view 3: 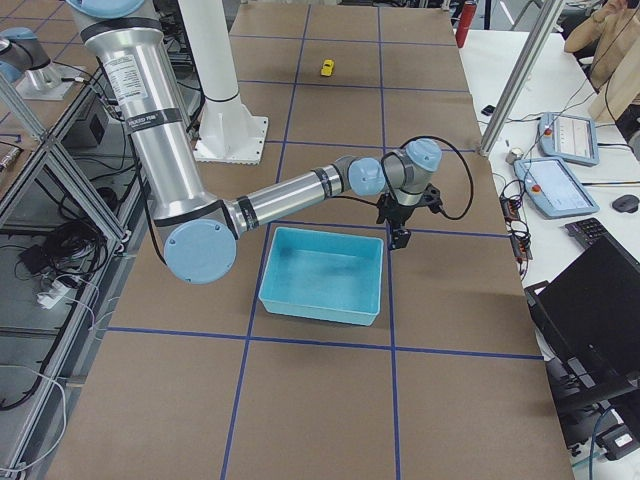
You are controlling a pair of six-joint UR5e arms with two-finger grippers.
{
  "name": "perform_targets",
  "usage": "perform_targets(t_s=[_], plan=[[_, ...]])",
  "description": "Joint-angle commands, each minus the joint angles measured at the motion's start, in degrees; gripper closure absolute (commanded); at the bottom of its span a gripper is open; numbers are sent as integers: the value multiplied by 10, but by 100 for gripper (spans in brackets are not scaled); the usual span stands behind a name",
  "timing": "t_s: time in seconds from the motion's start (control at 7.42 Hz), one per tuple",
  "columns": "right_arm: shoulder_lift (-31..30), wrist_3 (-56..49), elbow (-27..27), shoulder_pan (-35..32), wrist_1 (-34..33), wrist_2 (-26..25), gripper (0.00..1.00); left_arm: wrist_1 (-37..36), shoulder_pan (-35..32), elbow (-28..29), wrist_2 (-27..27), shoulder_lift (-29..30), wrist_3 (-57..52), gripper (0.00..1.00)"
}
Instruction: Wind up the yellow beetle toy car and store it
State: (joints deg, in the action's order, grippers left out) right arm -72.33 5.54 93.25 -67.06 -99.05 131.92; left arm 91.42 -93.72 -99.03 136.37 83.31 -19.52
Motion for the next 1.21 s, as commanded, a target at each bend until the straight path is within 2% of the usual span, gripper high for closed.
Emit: perform_targets(t_s=[0.0,0.27,0.54,0.81,1.08], plan=[[0,0,0,0,0,0,0,-1,0,-1,0,3,-2,0],[0,0,0,0,0,0,0,-1,4,-6,-6,19,-4,0],[0,0,0,0,0,0,0,-3,23,-38,-1,26,-6,0],[0,0,0,0,0,0,0,-7,89,-104,-1,22,-6,0],[0,0,0,0,0,0,0,-1,145,-147,-1,24,-6,0]])
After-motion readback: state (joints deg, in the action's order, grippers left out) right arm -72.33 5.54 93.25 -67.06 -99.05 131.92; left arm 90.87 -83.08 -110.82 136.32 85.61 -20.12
